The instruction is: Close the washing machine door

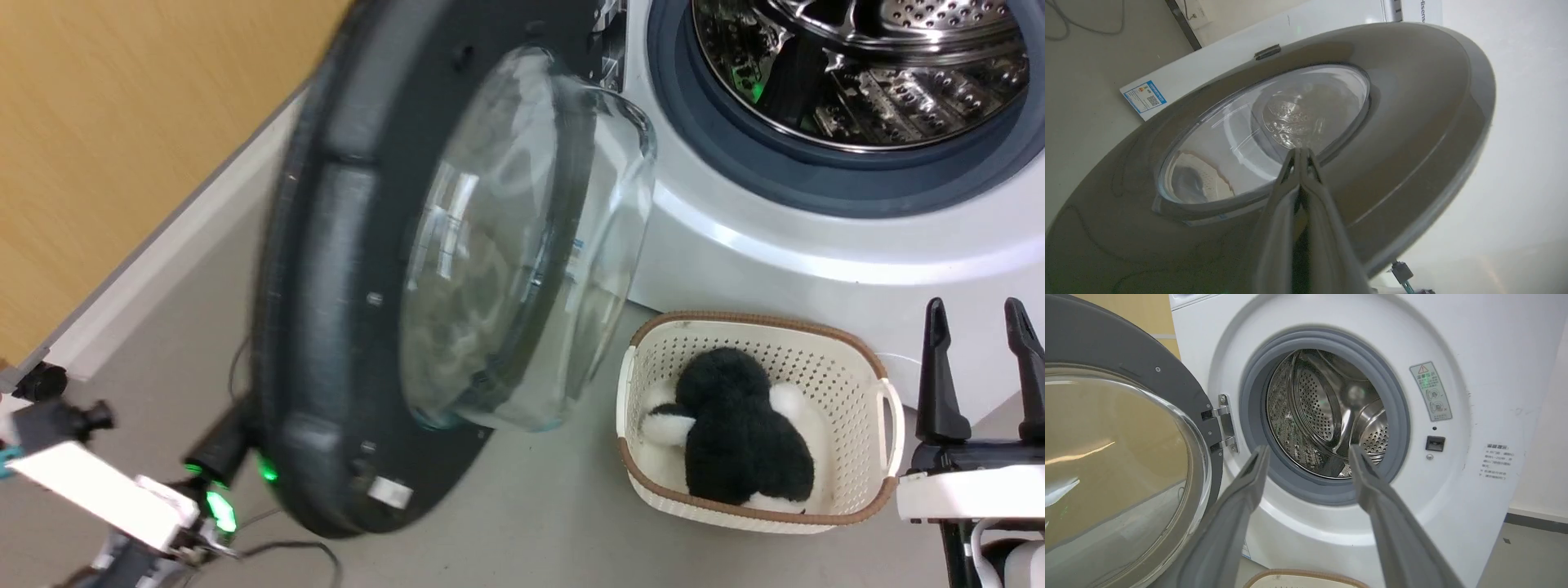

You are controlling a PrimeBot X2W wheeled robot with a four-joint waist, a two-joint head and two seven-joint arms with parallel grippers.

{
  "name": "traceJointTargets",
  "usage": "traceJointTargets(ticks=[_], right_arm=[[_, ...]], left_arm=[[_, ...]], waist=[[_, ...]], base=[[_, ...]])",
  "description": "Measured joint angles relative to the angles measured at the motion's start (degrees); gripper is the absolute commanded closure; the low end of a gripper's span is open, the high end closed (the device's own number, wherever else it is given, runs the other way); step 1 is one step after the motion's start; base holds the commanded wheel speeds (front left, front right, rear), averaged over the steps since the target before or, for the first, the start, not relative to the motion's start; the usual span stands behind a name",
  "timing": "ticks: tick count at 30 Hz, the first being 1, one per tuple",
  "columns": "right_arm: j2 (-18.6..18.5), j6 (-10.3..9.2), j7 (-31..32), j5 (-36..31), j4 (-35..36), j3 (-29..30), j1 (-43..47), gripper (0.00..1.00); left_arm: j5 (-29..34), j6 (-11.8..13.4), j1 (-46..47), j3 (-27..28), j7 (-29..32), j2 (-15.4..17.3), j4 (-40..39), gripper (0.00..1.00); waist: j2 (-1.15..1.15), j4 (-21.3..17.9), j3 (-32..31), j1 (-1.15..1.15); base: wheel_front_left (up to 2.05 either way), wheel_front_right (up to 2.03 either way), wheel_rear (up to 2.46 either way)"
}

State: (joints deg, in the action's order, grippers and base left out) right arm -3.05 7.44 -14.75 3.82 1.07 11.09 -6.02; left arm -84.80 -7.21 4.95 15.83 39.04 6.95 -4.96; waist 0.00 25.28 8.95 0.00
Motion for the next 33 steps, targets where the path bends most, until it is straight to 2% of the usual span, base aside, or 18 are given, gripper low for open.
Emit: traceJointTargets(ticks=[7, 13, 20, 33], right_arm=[[0.0, 0.0, 0.0, 0.8, -0.2, -0.2, 0.1, 0.0], [0.0, 0.0, 0.0, 0.8, -0.2, -0.7, 0.1, 0.0], [0.1, 0.0, 0.0, 0.8, -0.2, -1.9, 0.0, 0.0], [0.1, 0.0, 0.0, 1.2, -0.5, -2.2, 0.7, 0.0]], left_arm=[[2.0, 0.0, -3.5, -10.5, -1.2, -1.0, -6.7, 1.0], [4.8, 0.0, -3.8, -20.3, -4.4, -0.9, -8.1, 1.0], [6.4, 0.0, -3.5, -30.4, -11.3, -0.1, -6.9, 1.0], [5.4, 0.0, 3.0, -42.8, -23.3, 3.1, 0.6, 1.0]], waist=[[0.0, -0.8, -1.2, 0.0], [0.0, -3.4, -1.6, 0.0], [0.0, -8.9, -1.7, 0.0], [0.0, -19.2, -2.6, 0.0]], base=[[0.0, 0.0, 0.0], [0.0, 0.0, 0.0], [0.0, 0.0, 0.0], [0.0, 0.0, 0.0]])
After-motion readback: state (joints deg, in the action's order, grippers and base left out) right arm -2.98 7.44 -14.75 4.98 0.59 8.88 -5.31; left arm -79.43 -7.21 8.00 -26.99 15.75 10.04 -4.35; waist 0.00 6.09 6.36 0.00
